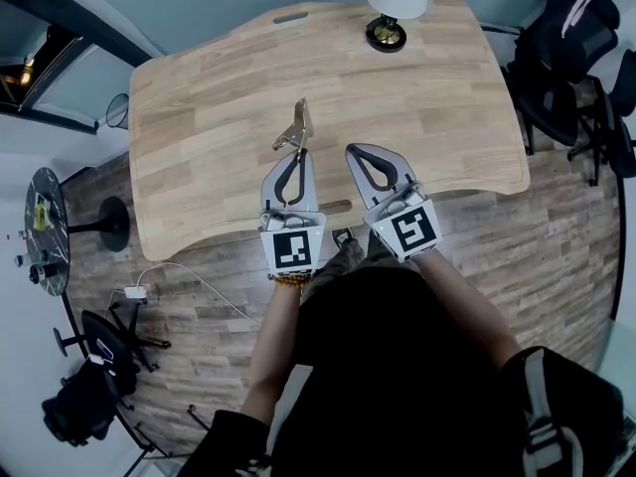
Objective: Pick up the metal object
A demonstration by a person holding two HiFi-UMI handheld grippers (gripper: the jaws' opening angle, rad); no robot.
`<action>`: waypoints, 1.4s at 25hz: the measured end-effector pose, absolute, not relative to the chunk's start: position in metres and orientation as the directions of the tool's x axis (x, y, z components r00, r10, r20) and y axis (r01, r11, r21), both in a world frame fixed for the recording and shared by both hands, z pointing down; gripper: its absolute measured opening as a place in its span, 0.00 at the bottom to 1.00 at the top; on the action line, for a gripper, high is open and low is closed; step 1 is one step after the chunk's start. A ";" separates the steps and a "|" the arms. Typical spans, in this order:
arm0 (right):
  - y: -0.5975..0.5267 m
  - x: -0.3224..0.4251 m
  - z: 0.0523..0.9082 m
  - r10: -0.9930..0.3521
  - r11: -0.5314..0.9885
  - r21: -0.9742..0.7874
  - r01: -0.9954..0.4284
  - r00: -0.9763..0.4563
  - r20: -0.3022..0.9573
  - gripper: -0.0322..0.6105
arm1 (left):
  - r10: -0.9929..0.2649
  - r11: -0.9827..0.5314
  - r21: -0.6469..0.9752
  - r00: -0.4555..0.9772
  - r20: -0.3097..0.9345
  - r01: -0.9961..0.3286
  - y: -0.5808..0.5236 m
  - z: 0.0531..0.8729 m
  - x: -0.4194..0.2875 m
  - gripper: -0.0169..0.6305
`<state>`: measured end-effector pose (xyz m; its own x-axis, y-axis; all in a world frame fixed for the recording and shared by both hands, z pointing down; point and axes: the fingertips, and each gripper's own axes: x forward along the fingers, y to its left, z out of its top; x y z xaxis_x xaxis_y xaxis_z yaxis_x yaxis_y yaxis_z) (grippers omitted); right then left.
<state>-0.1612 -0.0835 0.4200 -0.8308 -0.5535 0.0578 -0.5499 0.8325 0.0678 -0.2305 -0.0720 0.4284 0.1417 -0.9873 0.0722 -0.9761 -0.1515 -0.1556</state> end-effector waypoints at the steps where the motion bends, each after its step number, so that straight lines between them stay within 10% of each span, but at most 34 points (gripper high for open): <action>1: -0.083 -0.161 0.421 -0.553 0.833 0.068 -0.549 -0.831 0.062 0.06 | -0.987 -0.152 -0.155 0.141 0.075 -0.976 -0.071 0.430 -0.231 0.06; 35: -0.086 -0.185 0.443 -0.536 0.844 0.067 -0.532 -0.833 0.139 0.06 | -0.970 -0.181 -0.195 0.142 0.195 -0.964 -0.068 0.490 -0.257 0.06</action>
